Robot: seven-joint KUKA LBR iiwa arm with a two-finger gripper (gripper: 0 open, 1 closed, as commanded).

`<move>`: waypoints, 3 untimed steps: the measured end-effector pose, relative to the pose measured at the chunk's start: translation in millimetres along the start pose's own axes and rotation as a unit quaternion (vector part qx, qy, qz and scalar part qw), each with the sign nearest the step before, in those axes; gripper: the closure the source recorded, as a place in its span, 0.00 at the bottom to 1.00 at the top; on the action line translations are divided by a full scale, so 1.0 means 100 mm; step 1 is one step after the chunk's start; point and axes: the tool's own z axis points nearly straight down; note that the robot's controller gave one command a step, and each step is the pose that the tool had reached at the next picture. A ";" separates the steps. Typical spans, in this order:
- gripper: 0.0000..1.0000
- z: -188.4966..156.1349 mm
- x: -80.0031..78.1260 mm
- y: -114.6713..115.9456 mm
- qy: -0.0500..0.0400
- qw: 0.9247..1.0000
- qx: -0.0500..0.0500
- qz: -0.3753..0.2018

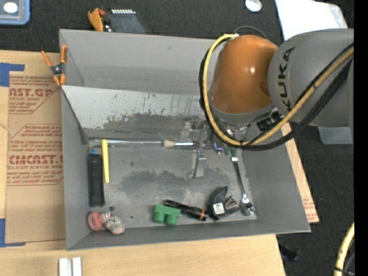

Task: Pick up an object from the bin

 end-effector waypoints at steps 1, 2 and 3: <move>0.00 -0.05 -0.01 0.00 -0.004 1.000 0.000 0.001; 0.00 0.77 0.47 0.01 -0.004 1.000 0.000 -0.020; 0.00 0.72 0.71 -0.02 -0.005 0.998 -0.001 0.059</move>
Offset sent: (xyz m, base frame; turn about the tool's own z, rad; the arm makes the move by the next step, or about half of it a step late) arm -0.0766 0.0016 -0.1258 -0.0668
